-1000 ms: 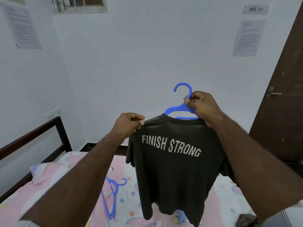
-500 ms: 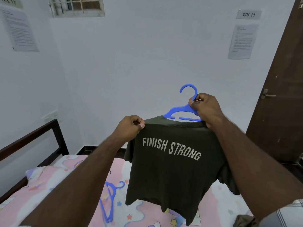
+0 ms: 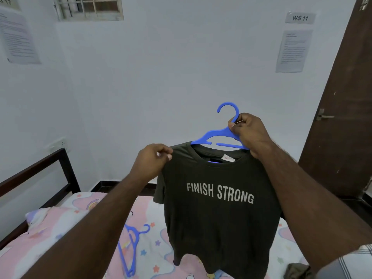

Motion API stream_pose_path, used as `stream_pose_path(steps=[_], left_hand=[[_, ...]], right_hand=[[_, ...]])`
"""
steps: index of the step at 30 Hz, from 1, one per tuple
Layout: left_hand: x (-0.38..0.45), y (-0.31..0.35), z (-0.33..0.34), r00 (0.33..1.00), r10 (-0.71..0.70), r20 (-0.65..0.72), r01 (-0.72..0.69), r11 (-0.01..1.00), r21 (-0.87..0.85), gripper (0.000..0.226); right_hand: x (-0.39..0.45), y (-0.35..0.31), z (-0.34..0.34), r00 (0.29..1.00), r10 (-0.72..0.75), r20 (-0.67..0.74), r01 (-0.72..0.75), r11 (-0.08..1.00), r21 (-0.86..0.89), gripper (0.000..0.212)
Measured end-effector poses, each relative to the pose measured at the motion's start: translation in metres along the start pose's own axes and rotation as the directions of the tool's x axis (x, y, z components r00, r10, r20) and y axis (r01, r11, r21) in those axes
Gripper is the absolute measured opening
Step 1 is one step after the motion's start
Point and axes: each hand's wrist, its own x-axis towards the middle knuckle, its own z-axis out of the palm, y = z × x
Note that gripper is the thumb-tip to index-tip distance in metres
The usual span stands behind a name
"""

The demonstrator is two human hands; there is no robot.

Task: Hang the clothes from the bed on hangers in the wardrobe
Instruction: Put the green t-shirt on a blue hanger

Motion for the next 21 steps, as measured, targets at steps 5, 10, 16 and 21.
stream_pose_path(steps=[5,10,16,21], left_hand=[[0.015,0.015,0.015,0.994,0.104,-0.008,-0.103,0.988,0.116,0.022],[0.024,0.02,0.02,0.995,0.095,-0.029,-0.091,0.988,0.123,0.012],[0.035,0.038,0.024,0.986,0.161,0.04,-0.166,0.96,0.226,0.017],[0.04,0.054,0.025,0.974,0.224,0.018,-0.224,0.962,0.157,0.015]], right_hand=[[-0.001,-0.002,-0.001,0.999,-0.025,0.046,0.024,0.999,0.025,0.011],[-0.004,-0.003,-0.006,0.998,-0.031,0.056,0.029,0.999,0.043,0.012],[-0.003,0.002,-0.007,0.998,-0.01,0.061,0.006,0.999,0.054,0.011],[-0.003,0.004,-0.004,0.996,-0.022,0.09,0.02,0.999,0.025,0.008]])
